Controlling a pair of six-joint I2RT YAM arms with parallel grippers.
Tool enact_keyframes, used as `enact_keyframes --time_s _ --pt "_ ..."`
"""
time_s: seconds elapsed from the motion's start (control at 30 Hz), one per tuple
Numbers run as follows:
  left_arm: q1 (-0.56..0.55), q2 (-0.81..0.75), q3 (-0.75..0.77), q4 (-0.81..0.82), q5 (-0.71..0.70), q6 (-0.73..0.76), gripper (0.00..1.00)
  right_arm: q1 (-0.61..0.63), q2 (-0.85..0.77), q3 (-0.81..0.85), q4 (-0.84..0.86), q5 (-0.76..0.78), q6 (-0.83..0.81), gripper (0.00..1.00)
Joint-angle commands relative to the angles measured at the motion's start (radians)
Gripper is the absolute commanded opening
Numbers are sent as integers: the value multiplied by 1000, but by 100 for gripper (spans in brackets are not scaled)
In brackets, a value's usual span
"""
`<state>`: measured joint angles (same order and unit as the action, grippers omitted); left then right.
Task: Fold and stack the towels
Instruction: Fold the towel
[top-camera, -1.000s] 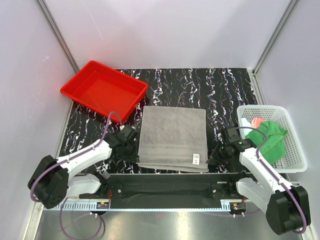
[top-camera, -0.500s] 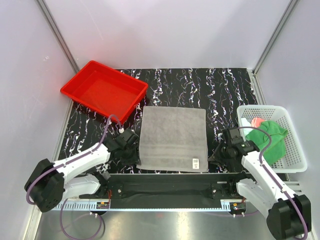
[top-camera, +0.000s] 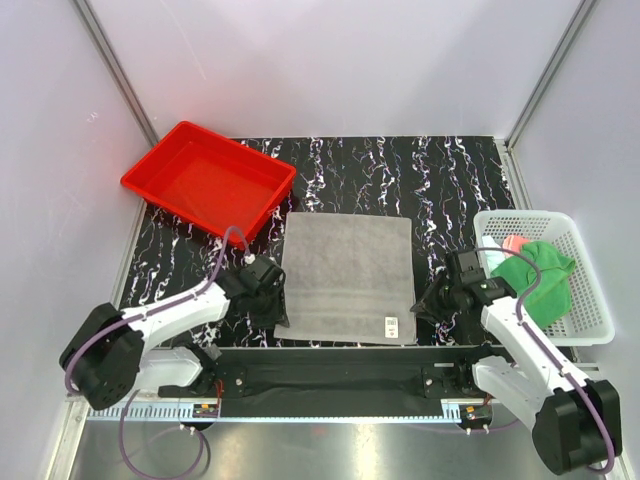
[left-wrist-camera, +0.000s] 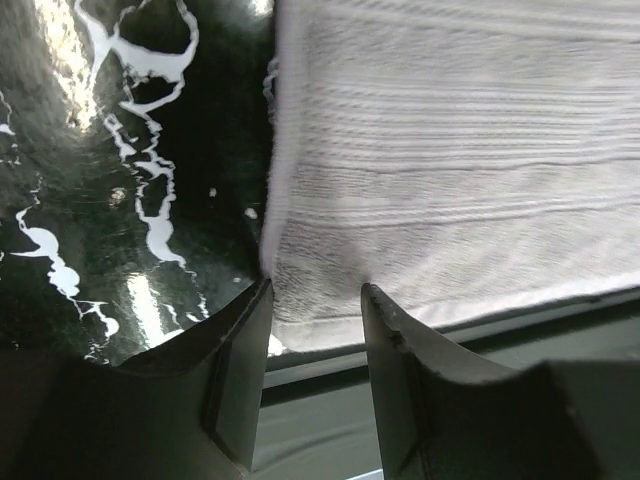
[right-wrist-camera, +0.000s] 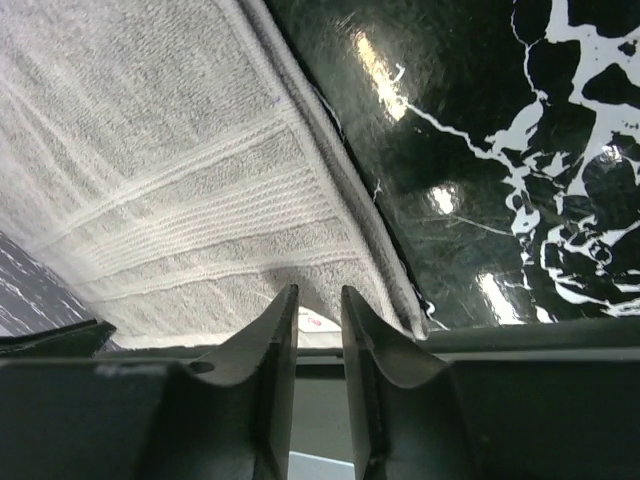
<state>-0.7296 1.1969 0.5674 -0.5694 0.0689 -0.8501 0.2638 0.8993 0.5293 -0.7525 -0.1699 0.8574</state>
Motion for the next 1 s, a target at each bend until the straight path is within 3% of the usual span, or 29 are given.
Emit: enact_keyframes --time_s 0.0,0.13,0.17,0.23,0.37,0.43,0.5,0.6,0.73,0.97 --pt "-5 41 87 28 -4 -3 45 6 1 -22 129 26 71 31" --pt "10 140 464 -180 -147 124 54 8 128 211 189 99 -117 38" --pt "18 168 617 -196 -191 200 57 9 162 265 205 105 -171 39" --pt "58 246 748 -195 -227 279 61 -1 298 418 232 119 -297 42" --pt "156 381 1001 -75 -104 536 61 -101 571 719 145 17 -585 42" --pt "203 467 1064 -52 -93 594 61 -142 663 808 168 -132 -641 43" --pt "261 545 1118 -35 -5 638 61 -195 710 839 217 -265 -681 53" --pt "308 614 1138 0 147 664 59 -228 828 929 173 -342 -793 62" --pt "308 699 1160 -6 174 776 59 -259 1082 1139 -30 -427 -989 63" --pt "314 882 1331 -142 157 989 58 -287 1308 1328 -148 -479 -1110 58"
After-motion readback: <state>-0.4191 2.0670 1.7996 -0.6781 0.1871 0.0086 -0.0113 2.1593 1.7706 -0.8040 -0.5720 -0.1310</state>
